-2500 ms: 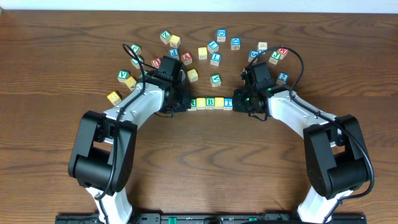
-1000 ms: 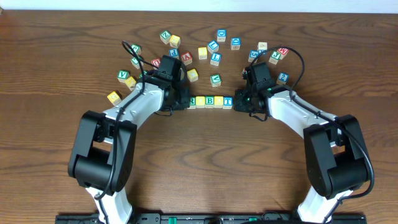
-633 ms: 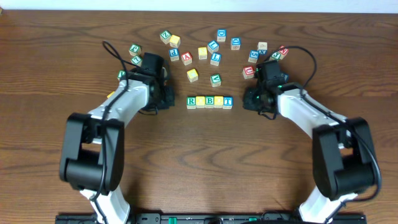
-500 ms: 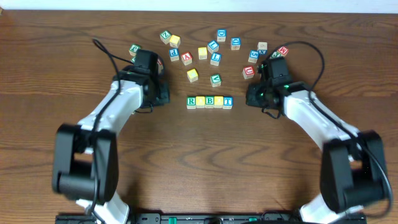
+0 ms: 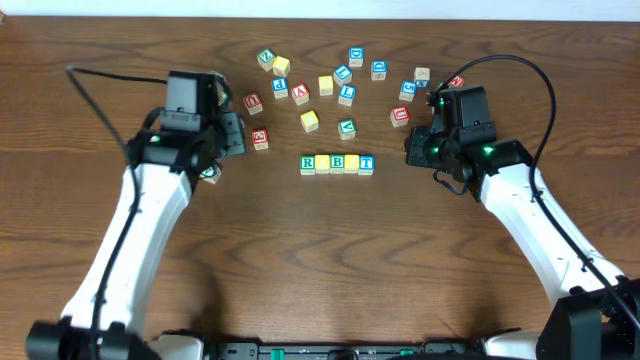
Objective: Spell out ROBOT
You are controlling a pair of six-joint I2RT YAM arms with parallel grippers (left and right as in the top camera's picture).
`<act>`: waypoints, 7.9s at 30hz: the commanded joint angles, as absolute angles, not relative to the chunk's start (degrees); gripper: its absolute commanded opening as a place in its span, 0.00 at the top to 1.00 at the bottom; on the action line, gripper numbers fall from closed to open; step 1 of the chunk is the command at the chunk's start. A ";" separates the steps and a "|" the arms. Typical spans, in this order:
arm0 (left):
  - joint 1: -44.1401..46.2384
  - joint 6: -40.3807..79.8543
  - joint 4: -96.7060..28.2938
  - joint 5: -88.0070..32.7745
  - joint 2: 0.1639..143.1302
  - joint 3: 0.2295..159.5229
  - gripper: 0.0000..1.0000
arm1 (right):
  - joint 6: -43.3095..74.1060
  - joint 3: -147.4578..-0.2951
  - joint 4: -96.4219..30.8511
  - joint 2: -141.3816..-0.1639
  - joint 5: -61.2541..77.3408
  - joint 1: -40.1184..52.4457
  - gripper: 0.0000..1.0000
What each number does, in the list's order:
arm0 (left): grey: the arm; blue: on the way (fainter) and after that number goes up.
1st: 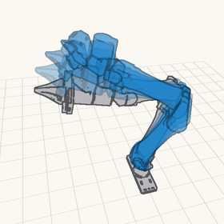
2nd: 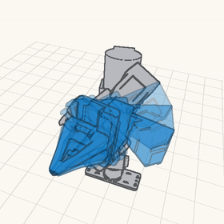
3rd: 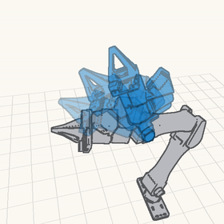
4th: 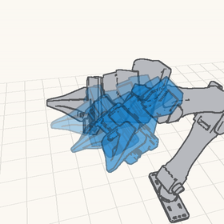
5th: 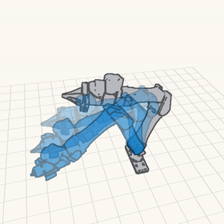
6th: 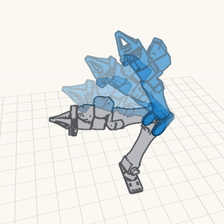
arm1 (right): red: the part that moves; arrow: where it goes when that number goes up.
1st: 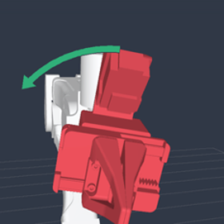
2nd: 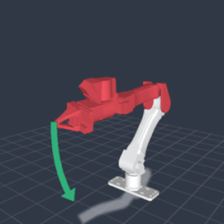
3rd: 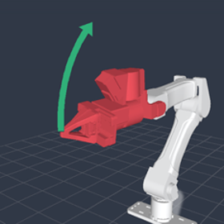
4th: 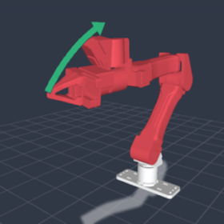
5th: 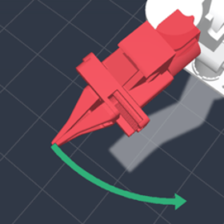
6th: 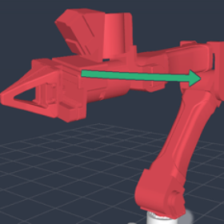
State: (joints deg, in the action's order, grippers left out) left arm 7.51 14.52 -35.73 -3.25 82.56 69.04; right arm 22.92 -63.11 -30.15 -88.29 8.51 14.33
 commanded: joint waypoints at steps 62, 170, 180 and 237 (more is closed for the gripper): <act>-0.36 13.54 -56.55 -1.87 75.75 87.61 0.14 | 15.55 -81.34 -52.51 -85.03 8.03 13.02 0.42; -0.36 13.56 -56.55 -1.91 75.88 87.61 0.02 | 2.09 -0.32 -3.81 -0.32 6.11 0.08 0.01; -0.36 13.56 -56.55 -1.89 75.88 87.61 0.02 | 2.07 -0.32 -3.84 -0.38 6.11 0.08 0.01; -8.10 6.28 0.21 -0.80 19.27 16.69 0.02 | 2.07 -0.32 -3.84 -0.38 6.11 0.08 0.01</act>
